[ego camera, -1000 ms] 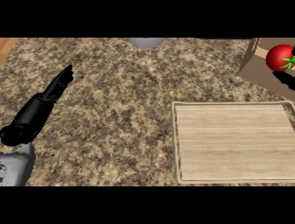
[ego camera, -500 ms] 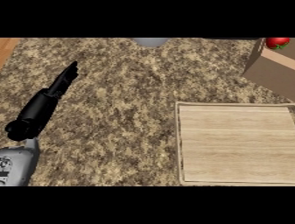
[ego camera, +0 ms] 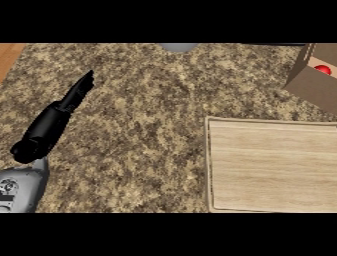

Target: Pick the tomato from the tray and place it in the cardboard box

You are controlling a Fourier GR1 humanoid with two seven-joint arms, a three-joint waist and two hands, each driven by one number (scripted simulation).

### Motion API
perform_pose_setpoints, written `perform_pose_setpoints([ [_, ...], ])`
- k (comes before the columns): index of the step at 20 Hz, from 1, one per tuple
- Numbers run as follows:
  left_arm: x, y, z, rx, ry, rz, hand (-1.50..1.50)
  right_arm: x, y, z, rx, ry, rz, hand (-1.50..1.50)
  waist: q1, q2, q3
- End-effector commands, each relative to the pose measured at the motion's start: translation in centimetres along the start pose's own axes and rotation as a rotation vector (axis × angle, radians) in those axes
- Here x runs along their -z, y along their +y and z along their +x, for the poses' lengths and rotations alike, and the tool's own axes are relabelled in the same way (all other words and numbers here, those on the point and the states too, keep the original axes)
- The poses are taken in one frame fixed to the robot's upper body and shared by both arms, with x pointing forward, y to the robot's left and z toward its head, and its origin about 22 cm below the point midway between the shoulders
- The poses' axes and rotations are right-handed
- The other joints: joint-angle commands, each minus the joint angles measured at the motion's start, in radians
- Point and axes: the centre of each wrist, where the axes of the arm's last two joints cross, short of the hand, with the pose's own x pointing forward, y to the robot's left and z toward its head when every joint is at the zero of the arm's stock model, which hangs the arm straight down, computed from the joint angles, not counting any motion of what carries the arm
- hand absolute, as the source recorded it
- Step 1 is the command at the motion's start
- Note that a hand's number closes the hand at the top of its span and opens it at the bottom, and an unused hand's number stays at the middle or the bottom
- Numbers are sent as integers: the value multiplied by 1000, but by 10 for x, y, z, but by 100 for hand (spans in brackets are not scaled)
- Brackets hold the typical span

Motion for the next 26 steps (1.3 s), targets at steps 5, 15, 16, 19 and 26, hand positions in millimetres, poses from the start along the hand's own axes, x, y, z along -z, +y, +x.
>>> perform_pose_setpoints([
  [5, 4, -9, 4, -21, -2, -30, 0, -22, 7, -42, -57, 70, 248, -150, 15, 8, 2],
  [15, 0, 2, -1, -1, 13, 9, 0, -10, 6, -34, 423, -306, 3, -150, 4, 0, 5],
  [16, 2, -7, 2, -10, 9, -11, 0, -8, 5, -33, 561, -336, -39, -150, -5, -6, 7],
  [19, 3, 4, 0, -1, 2, 10, 0, -3, 13, -30, 842, -302, -120, -150, -7, 3, 5],
  [26, 3, -2, -2, -15, -12, 11, 0, -34, 4, -60, 1083, -133, -235, -150, 7, 17, 6],
])
